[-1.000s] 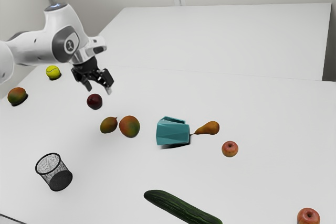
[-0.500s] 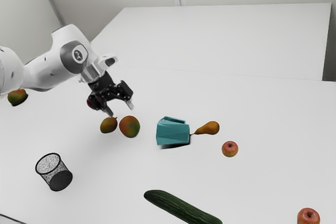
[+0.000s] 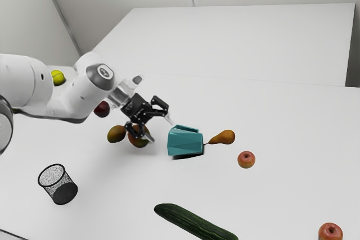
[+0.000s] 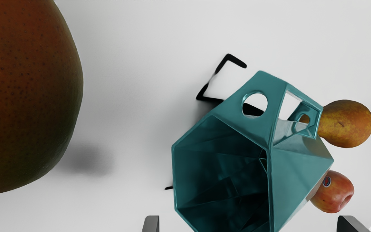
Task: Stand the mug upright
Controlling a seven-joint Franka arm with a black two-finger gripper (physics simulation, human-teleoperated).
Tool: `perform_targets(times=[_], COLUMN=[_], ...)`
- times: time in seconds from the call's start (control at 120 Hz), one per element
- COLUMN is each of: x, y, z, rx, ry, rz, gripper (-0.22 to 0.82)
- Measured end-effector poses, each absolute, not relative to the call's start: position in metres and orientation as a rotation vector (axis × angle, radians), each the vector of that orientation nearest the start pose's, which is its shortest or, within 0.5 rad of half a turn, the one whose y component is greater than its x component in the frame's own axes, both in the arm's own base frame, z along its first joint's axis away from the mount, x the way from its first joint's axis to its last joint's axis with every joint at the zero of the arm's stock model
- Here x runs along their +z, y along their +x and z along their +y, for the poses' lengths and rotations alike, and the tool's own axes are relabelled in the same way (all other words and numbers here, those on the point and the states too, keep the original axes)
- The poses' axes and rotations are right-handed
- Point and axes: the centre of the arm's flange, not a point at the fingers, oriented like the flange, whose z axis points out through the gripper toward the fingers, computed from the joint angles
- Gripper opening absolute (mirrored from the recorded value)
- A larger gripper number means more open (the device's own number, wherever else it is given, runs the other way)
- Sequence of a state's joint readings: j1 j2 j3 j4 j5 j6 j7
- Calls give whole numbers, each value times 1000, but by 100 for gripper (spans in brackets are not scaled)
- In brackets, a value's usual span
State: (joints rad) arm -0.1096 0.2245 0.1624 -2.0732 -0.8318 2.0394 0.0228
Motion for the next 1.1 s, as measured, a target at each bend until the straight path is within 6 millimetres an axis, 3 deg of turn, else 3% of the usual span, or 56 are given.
perform_targets(times=[0.258,0.575,0.742,0.95,1.1], x=[296,284,285,287,290], y=[572,578,579,580,580], z=[-25,-40,-43,-45,-48], rx=[-224,-177,-153,-136,-128], ry=[2285,2254,2255,2249,2249], rz=[722,740,738,734,728], gripper=[60,59,39,3,-6])
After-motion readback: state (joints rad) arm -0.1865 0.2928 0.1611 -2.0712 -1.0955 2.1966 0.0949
